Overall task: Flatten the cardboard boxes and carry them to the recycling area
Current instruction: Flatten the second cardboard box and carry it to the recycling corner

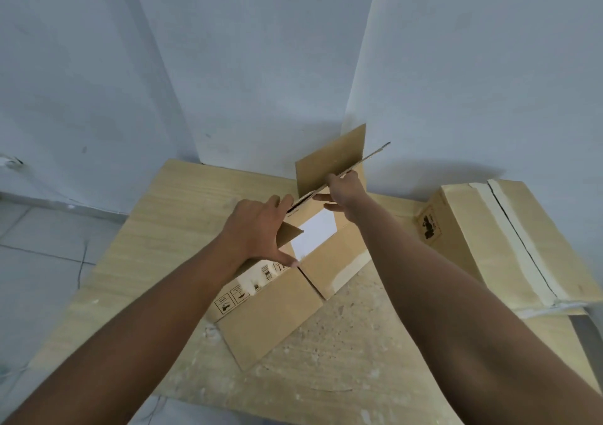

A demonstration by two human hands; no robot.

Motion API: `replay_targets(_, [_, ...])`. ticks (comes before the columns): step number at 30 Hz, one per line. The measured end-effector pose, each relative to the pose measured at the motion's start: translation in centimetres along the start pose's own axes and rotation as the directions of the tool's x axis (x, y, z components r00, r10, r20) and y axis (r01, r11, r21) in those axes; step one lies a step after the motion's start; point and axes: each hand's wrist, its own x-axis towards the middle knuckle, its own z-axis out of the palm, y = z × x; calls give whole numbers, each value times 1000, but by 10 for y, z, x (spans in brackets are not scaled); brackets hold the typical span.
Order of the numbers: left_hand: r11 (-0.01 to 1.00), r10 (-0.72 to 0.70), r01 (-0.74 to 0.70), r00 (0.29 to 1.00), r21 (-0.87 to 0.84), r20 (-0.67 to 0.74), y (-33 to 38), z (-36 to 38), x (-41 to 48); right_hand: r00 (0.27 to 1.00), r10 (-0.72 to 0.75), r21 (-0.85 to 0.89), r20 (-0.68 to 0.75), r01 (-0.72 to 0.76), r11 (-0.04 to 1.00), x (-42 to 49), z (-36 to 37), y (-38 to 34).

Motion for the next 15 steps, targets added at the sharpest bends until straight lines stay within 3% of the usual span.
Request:
replay_targets(4, [985, -160, 169, 972, -38, 174, 2, -9, 14, 1000, -24, 9, -17, 24, 1000, 3, -1, 5])
replay_targets(9, [911, -311, 352, 929, -215, 200, -5, -21, 43, 998, -54, 50, -35, 55, 997, -1, -6, 12])
replay_targets(15, [856, -142, 322, 899, -404, 415, -12, -23, 77, 998, -40, 80, -45, 43, 996, -7, -20, 22])
